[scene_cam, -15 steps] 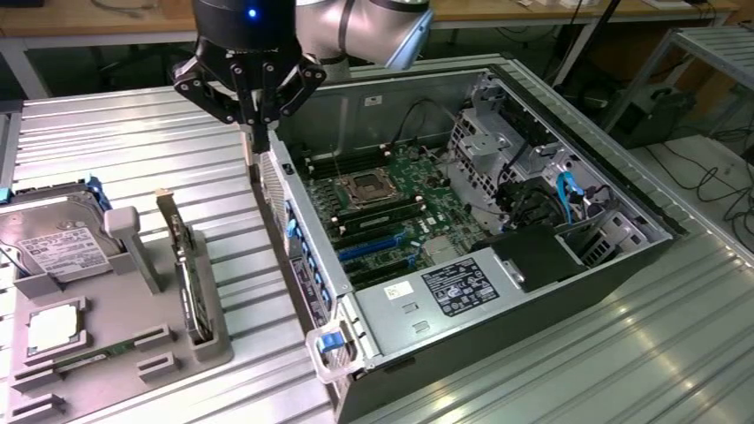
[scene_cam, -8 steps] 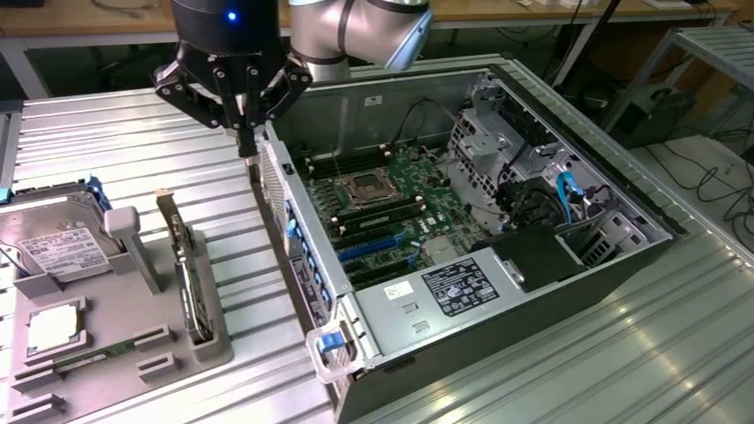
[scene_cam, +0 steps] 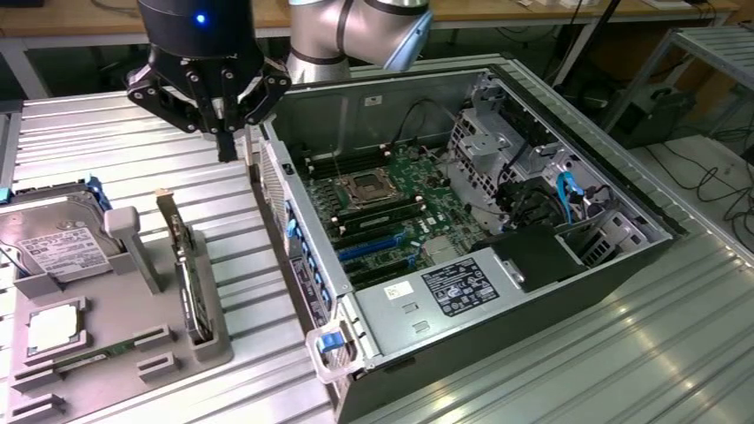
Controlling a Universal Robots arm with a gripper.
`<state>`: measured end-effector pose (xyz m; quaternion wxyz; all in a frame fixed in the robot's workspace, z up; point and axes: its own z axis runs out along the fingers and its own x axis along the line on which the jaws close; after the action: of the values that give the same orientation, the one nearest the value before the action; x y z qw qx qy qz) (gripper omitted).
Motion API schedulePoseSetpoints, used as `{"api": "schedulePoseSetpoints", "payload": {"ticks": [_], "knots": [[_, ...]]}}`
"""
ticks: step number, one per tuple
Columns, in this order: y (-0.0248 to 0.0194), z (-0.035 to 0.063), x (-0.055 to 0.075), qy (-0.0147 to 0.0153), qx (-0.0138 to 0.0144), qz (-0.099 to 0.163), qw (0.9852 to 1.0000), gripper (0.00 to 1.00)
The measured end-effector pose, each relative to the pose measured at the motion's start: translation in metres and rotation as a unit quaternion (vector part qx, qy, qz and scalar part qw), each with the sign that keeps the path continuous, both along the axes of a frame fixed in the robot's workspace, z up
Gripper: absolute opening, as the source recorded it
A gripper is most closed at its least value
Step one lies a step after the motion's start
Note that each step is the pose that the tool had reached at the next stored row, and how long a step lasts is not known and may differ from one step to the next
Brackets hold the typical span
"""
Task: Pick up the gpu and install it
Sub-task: 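Reach for the gpu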
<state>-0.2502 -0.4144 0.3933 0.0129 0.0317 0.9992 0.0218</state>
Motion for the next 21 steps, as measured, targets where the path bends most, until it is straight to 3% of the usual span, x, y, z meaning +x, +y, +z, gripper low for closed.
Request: {"api": "schedulePoseSetpoints", "payload": {"ticks": [21], "knots": [[-0.0073, -0.0001, -0.048, 0.0, 0.0, 0.004, 1.0, 0.11]]}}
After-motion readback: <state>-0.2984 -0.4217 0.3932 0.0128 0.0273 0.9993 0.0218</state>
